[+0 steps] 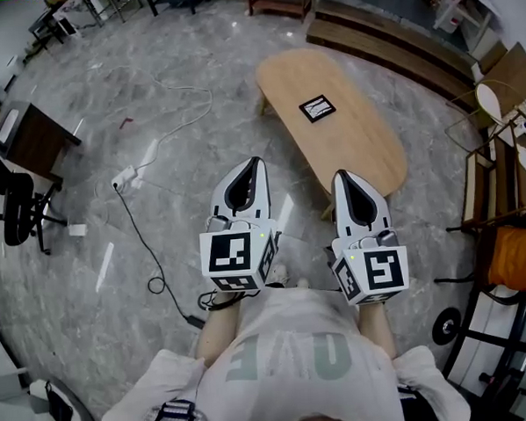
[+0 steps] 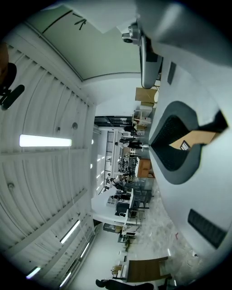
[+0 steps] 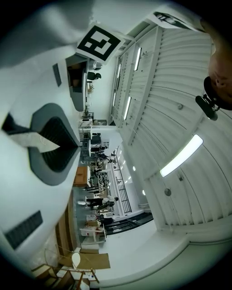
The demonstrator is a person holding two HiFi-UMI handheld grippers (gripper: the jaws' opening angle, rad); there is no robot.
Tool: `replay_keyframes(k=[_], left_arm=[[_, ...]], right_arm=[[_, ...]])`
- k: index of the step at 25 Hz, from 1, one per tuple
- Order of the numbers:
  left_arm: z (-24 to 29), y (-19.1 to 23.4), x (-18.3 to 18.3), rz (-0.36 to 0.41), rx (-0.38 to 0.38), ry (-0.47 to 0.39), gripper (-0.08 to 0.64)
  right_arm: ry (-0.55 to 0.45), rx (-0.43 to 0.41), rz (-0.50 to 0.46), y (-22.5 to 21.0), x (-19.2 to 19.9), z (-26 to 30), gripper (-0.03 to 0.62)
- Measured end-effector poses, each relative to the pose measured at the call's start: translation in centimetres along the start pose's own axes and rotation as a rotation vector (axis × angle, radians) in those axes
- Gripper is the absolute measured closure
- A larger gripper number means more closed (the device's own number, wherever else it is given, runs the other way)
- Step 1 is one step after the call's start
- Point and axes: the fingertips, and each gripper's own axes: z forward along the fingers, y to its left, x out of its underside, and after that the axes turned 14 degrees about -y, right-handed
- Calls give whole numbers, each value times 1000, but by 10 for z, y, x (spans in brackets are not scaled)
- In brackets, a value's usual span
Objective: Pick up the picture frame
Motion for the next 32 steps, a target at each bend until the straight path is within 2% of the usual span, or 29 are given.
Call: replay_keyframes(k=[4, 10, 17, 25, 32], left_arm=[[-1, 23, -3, -6, -14, -20, 552], [4, 54, 2, -3, -35, -28, 552], [22, 65, -6, 5, -34, -53, 552], [56, 72, 4, 3, -42, -72, 552], [107, 75, 12, 20, -11, -69, 552]], right_arm=[[-20, -16, 15, 13, 1, 11, 594], [-21, -12, -33, 23, 14, 15, 594], [-53, 9, 6, 5, 11, 39, 594], [-85, -5, -24, -17, 17, 73, 594], [-107, 3, -45, -43, 24, 124, 594]])
